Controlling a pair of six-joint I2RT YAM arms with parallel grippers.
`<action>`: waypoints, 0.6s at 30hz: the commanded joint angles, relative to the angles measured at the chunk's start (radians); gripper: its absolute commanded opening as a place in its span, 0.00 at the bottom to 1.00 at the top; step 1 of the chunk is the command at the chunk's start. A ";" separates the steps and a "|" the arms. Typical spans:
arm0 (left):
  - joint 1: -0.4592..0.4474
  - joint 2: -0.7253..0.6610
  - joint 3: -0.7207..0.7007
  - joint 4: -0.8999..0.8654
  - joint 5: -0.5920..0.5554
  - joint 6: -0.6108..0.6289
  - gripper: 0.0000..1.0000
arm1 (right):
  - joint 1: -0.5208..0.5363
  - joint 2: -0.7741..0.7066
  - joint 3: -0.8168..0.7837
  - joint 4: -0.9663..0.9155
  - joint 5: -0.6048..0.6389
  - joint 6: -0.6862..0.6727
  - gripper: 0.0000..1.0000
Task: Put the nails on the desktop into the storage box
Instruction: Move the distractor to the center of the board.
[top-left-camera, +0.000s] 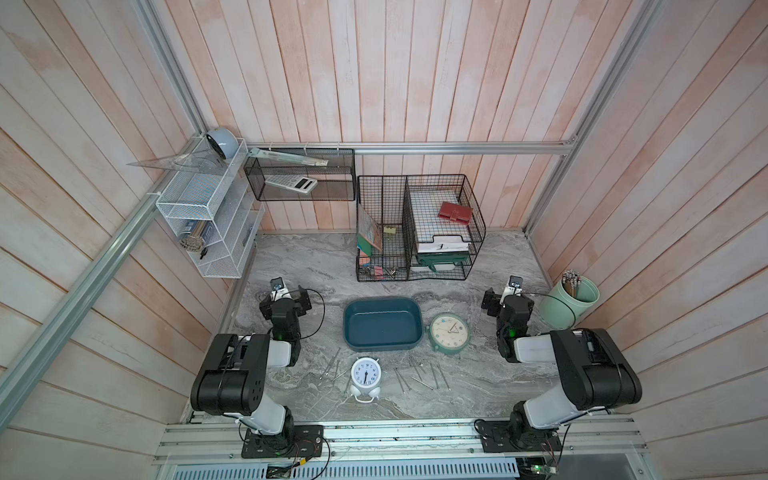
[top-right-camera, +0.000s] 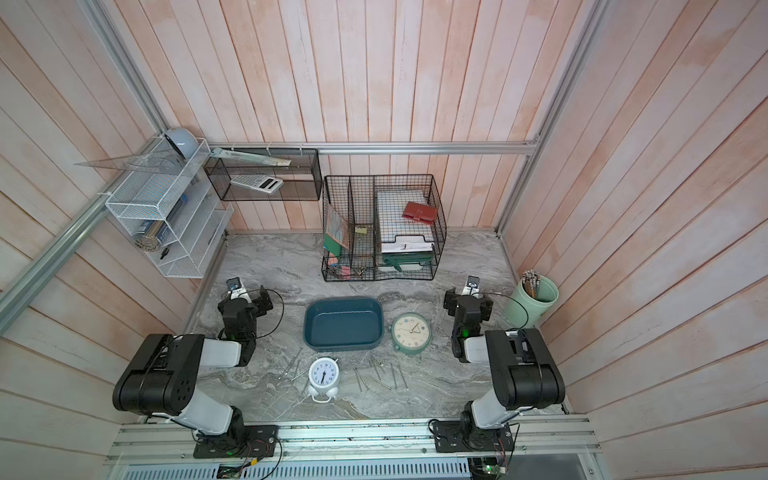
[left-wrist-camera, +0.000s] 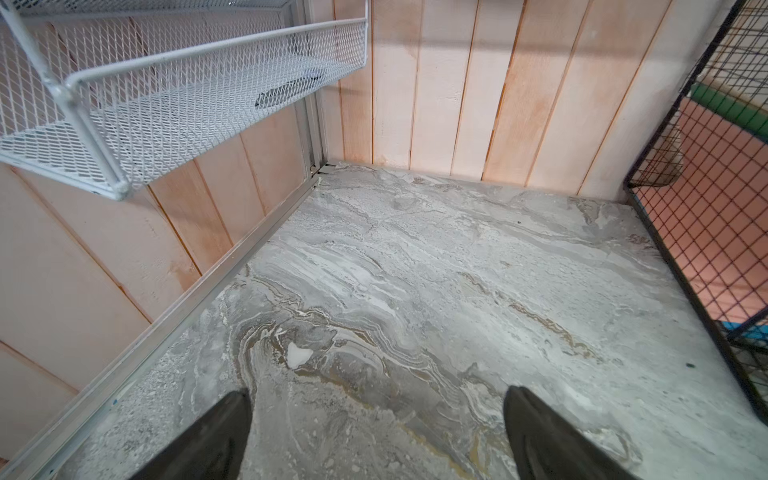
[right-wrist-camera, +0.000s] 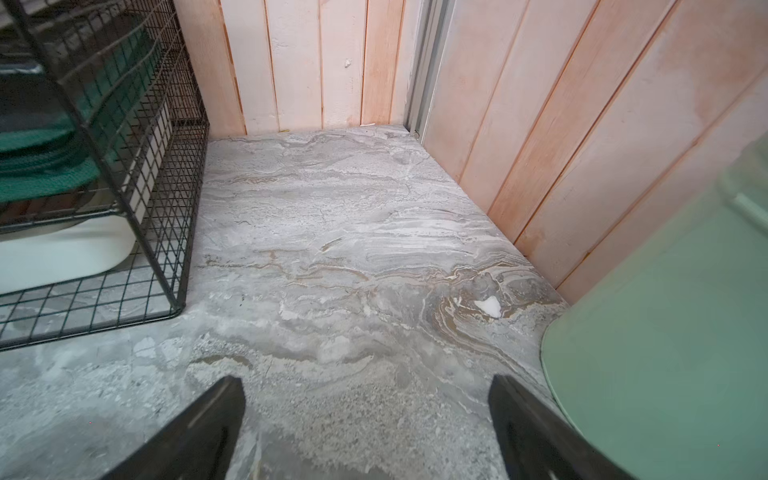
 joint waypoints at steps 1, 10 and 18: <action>0.001 -0.010 -0.001 0.007 0.012 -0.010 1.00 | -0.001 0.007 -0.001 0.009 0.015 0.005 0.98; 0.002 -0.009 -0.001 0.007 0.011 -0.010 1.00 | -0.001 0.007 0.001 0.008 0.014 0.007 0.98; 0.003 -0.017 -0.004 0.010 0.000 -0.012 1.00 | -0.001 0.000 -0.001 0.015 0.025 0.006 0.98</action>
